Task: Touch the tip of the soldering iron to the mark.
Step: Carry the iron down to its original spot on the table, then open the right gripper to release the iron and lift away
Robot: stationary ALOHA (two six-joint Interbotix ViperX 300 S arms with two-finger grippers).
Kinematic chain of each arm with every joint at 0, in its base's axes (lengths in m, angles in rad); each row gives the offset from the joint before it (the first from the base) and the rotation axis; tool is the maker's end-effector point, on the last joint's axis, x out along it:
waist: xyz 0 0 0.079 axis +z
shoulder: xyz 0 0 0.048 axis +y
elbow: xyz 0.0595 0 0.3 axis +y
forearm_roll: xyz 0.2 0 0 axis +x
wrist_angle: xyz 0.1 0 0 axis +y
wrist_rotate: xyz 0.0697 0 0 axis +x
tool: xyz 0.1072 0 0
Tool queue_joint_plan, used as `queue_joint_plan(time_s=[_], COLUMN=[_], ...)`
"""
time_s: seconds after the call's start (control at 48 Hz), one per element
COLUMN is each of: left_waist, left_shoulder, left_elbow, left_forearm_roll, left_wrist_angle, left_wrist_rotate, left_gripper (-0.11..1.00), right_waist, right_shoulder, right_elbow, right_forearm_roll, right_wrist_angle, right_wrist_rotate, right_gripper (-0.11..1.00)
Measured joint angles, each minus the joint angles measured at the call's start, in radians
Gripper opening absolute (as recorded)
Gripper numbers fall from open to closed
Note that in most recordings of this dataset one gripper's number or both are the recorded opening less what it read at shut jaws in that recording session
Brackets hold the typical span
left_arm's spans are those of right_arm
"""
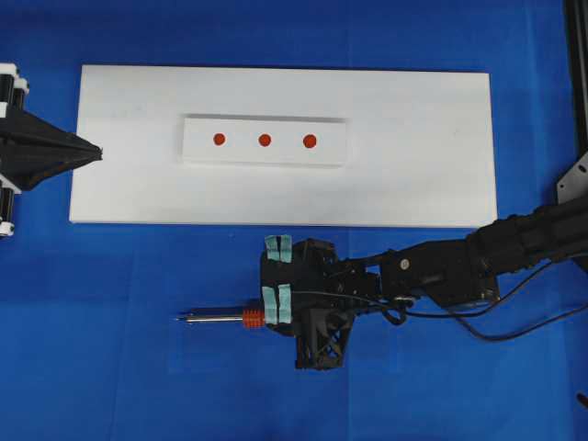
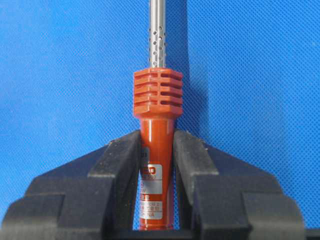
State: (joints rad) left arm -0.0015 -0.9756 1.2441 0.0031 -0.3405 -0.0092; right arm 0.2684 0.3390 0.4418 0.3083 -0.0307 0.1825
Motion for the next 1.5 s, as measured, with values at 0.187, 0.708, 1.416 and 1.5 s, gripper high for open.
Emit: queue_joint_plan(time_s=[0.187,0.708,1.416,1.5], left_waist=[-0.002,-0.002,-0.002,-0.002], left_shoulder=[0.002,0.000,0.000,0.000], left_elbow=[0.000,0.000,0.000,0.000], left_forearm_roll=[-0.002,-0.002,0.000,-0.002], left_wrist_angle=[0.002,0.005,0.008,0.008], left_wrist_rotate=[0.000,0.000,-0.008,-0.008], left_gripper=[0.00,0.00,0.00,0.00], right_waist=[0.002,-0.002,-0.221,-0.284], right_shoulder=[0.002,-0.144,-0.291,-0.293], right_elbow=[-0.011,-0.012,-0.014,-0.014], right_forearm_roll=[0.000,-0.032,-0.241,-0.279], right_wrist_angle=[0.003,0.143,0.313,0.325], right_wrist_rotate=[-0.005,-0.009,-0.020,-0.020], right_gripper=[0.74,0.87,0.87,0.87])
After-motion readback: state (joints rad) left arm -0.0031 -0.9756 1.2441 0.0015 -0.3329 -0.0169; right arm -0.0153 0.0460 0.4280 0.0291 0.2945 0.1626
